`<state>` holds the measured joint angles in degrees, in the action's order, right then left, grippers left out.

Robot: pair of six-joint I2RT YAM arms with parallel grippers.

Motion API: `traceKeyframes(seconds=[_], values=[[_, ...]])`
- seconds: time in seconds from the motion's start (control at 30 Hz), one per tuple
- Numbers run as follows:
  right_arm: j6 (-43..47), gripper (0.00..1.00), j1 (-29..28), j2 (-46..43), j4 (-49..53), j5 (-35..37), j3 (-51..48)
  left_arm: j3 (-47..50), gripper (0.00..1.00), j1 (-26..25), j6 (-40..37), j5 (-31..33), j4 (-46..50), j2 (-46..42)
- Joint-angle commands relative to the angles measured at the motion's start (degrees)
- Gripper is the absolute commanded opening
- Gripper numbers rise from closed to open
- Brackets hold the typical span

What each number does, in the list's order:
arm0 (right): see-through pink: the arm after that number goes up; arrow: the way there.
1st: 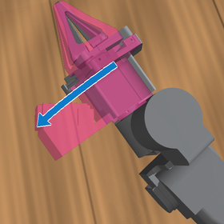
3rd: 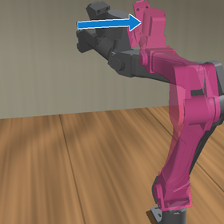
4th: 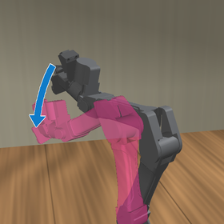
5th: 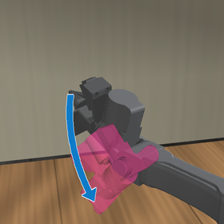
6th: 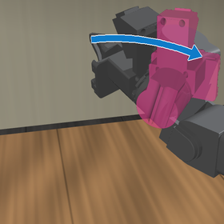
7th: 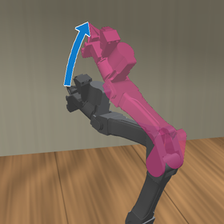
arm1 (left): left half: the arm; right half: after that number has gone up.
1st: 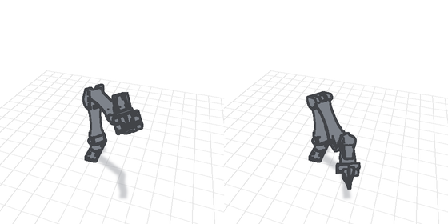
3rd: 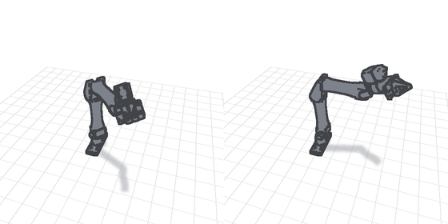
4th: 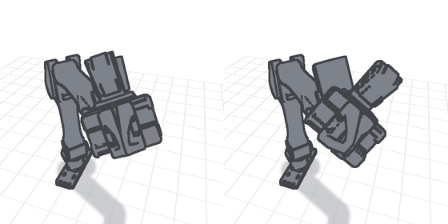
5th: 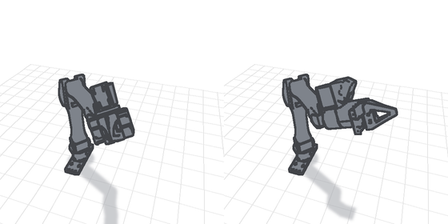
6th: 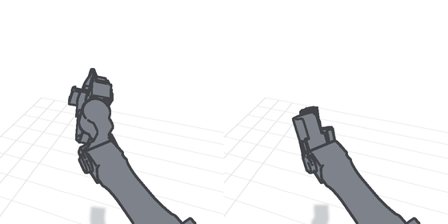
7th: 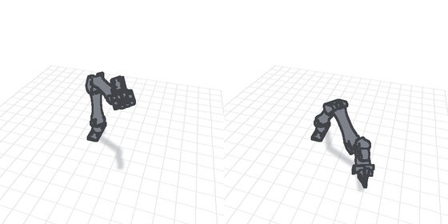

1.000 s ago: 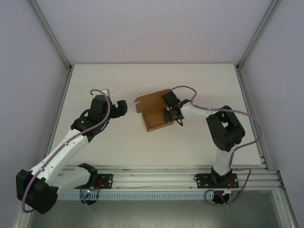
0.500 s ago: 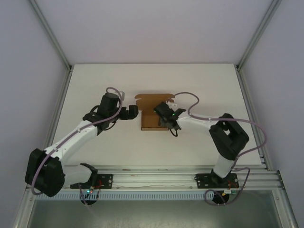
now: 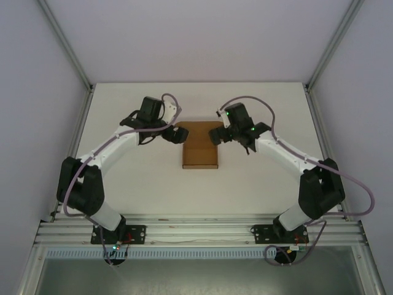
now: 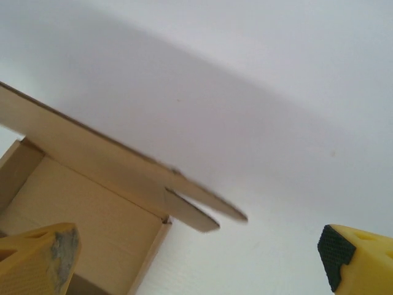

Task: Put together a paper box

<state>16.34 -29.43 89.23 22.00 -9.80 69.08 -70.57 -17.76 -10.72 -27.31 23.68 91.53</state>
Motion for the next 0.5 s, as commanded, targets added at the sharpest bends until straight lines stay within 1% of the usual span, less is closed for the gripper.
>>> traceKeyframes(seconds=[0.0,0.03,0.13,0.17,0.2,0.27,0.3,0.33,0.37,0.4,0.43,0.47], values=[[15.52,0.99,1.36,4.09,8.72,-10.37,6.55,-5.22,1.00,0.75,-13.07,-5.25,9.60,4.23],[16.70,0.96,2.08,5.47,11.00,-10.59,8.62,-6.91,1.00,0.80,-14.58,-5.14,11.36,5.61],[18.48,0.82,3.07,8.95,16.46,-11.32,13.87,-12.09,0.92,0.88,-17.71,-5.92,16.51,9.78],[19.39,0.79,3.39,10.00,18.08,-12.13,15.31,-13.30,0.87,0.88,-18.54,-6.46,17.43,10.77],[19.95,0.74,3.44,10.96,19.05,-12.50,16.26,-14.23,0.80,0.91,-18.91,-6.71,17.86,11.48],[19.07,0.59,3.48,12.98,20.75,-12.09,18.55,-15.94,0.66,0.88,-18.84,-6.96,18.47,12.81],[18.95,0.53,3.49,13.78,22.18,-12.34,19.76,-16.59,0.62,0.88,-19.11,-7.38,18.91,13.35],[18.90,0.50,3.45,14.35,23.35,-12.68,20.55,-16.93,0.56,0.88,-19.22,-7.83,18.98,13.54],[19.08,0.48,3.44,14.73,23.98,-12.71,20.96,-16.92,0.51,0.88,-19.36,-8.21,18.79,13.67],[19.08,0.47,3.48,14.91,23.97,-12.37,20.99,-16.89,0.48,0.88,-19.48,-8.80,18.67,13.81],[19.00,0.46,3.55,15.05,23.89,-11.70,20.93,-16.95,0.42,0.88,-19.46,-8.85,18.43,13.88],[18.59,0.44,3.56,15.18,23.88,-10.97,20.91,-16.94,0.34,0.88,-19.11,-8.70,18.20,13.99]])
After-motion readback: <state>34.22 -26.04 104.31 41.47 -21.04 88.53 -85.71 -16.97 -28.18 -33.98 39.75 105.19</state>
